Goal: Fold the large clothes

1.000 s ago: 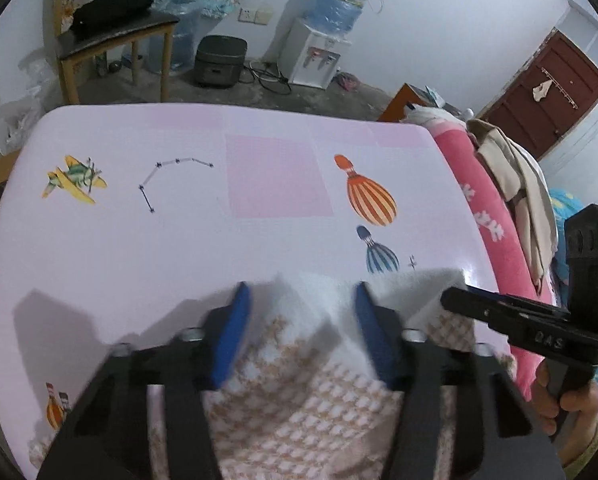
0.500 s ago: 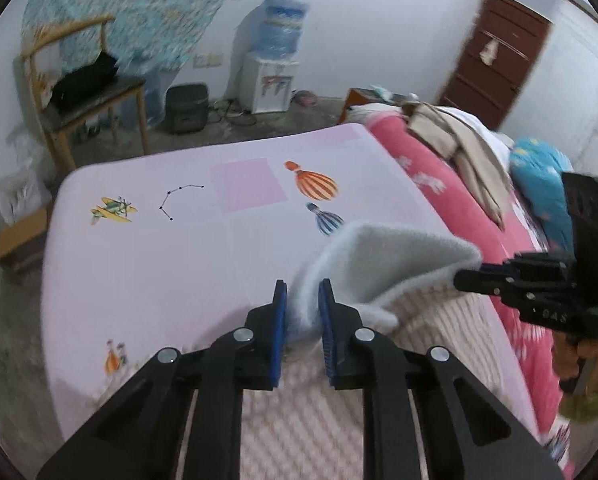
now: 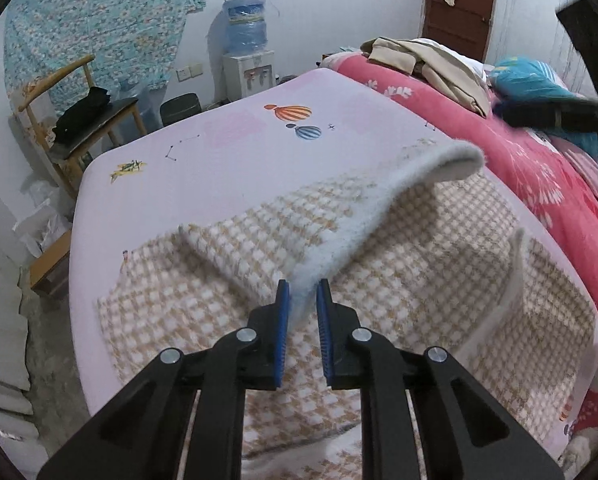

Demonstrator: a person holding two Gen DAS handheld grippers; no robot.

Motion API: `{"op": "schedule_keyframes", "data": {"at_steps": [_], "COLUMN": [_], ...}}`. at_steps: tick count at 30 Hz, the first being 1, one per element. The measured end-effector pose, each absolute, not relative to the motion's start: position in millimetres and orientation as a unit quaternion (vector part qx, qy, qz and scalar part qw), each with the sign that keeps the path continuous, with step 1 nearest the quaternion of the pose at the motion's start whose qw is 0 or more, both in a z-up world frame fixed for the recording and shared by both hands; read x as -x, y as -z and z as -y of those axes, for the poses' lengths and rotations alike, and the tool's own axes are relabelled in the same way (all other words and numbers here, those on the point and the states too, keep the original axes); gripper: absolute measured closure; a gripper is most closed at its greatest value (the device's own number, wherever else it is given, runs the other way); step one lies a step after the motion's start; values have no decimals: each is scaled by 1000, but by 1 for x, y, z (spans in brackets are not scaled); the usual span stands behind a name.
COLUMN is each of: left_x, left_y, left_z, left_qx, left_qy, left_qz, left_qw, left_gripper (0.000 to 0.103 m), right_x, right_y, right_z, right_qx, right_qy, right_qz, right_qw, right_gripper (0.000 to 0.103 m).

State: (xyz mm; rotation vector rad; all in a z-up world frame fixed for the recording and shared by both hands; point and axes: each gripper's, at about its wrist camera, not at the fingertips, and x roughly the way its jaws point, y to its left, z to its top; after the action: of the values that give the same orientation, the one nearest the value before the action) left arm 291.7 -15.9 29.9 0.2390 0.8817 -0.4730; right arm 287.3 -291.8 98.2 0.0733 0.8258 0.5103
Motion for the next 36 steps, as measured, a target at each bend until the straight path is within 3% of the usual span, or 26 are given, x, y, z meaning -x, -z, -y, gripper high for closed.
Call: {"op": "schedule_keyframes", "data": {"at_steps": [5, 9, 13, 19, 25, 30, 36], "left_x": [-288, -283, -276, -321, -381, -383, -382], "left_y": [-27, -30, -45, -62, -10, 3, 3], "left_z": [8, -11, -35, -18, 23, 0, -4], "left_qx": [-84, -49, -13, 37, 10, 49, 24], "left_qy": [223, 220, 225, 250, 225, 239, 237], "left_qz": [-422, -433, -417, -403, -484, -482, -478], "left_qw": [875, 873, 881, 879, 845, 841, 845], "left_gripper": [89, 89, 89, 89, 89, 89, 89], "right_x": [-322, -347, -340, -334, -329, -338, -383], "right_y": [-81, -26, 26, 27, 1, -39, 5], "right_z": [265, 254, 255, 259, 250, 280, 294], "right_qx": [-62, -84, -97, -114, -95, -77, -91], "right_qy": [-263, -254, -247, -249, -243, -208, -161], "right_qz": [-425, -492, -551, -538, -525, -473, -509], "right_qw": [864, 829, 791, 797, 810, 853, 840], "right_gripper": [76, 85, 86, 86, 83, 80, 80]}}
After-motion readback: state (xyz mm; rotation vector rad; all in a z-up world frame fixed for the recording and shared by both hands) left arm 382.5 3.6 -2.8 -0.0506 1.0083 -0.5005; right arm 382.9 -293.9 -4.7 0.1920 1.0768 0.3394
